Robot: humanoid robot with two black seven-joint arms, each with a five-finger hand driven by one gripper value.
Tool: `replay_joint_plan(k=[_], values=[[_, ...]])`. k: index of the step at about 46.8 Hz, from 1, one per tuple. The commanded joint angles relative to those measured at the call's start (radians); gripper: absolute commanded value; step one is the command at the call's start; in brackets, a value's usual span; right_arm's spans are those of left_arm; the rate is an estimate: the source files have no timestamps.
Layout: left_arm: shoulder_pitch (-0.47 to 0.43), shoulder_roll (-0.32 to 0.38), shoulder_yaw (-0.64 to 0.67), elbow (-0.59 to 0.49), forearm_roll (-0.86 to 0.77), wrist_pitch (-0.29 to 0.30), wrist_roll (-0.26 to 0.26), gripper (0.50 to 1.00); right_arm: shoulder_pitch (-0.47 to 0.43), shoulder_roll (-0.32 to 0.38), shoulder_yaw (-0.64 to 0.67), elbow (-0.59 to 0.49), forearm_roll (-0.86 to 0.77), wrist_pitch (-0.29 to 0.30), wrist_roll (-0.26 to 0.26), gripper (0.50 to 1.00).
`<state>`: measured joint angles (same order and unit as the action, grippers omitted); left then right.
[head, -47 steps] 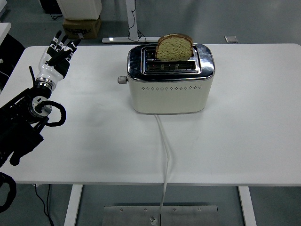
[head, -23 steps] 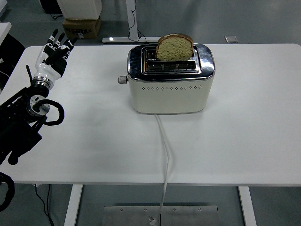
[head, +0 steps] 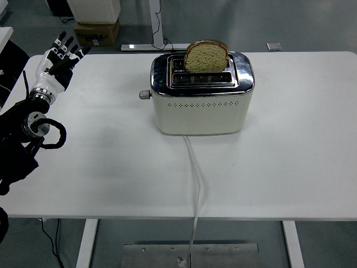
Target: Press down toaster
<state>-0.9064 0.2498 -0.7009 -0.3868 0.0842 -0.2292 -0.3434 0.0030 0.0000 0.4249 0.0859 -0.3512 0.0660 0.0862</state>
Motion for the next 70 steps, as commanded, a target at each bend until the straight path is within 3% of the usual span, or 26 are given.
replay_joint_plan(k=[1, 7, 12, 13, 19, 38, 70], values=[[0.006, 0.000, 0.000, 0.000, 0.043, 0.001, 0.000, 1.000, 0.000, 0.000, 0.000, 0.000, 0.000, 0.000, 0.000, 0.998], [0.006, 0.009, 0.001, -0.014, 0.086, -0.012, 0.000, 1.000, 0.000, 0.000, 0.000, 0.000, 0.000, 0.000, 0.000, 1.000], [0.012, 0.057, 0.001, -0.069, 0.132, -0.010, 0.000, 1.000, 0.000, 0.000, 0.000, 0.000, 0.000, 0.000, 0.000, 0.998], [0.017, 0.081, 0.003, -0.128, 0.161, -0.010, 0.000, 1.000, 0.000, 0.000, 0.000, 0.000, 0.000, 0.000, 0.000, 1.000], [0.032, 0.126, 0.020, -0.214, 0.181, -0.010, 0.000, 1.000, 0.000, 0.000, 0.000, 0.000, 0.000, 0.000, 0.000, 0.998], [0.035, 0.238, 0.159, -0.236, 0.241, -0.041, 0.000, 1.000, 0.000, 0.000, 0.000, 0.000, 0.000, 0.000, 0.000, 1.000], [0.072, 0.335, 0.204, -0.409, 0.654, -0.052, -0.002, 1.000, 0.000, 0.000, 0.000, 0.000, 0.000, 0.000, 0.000, 0.998]])
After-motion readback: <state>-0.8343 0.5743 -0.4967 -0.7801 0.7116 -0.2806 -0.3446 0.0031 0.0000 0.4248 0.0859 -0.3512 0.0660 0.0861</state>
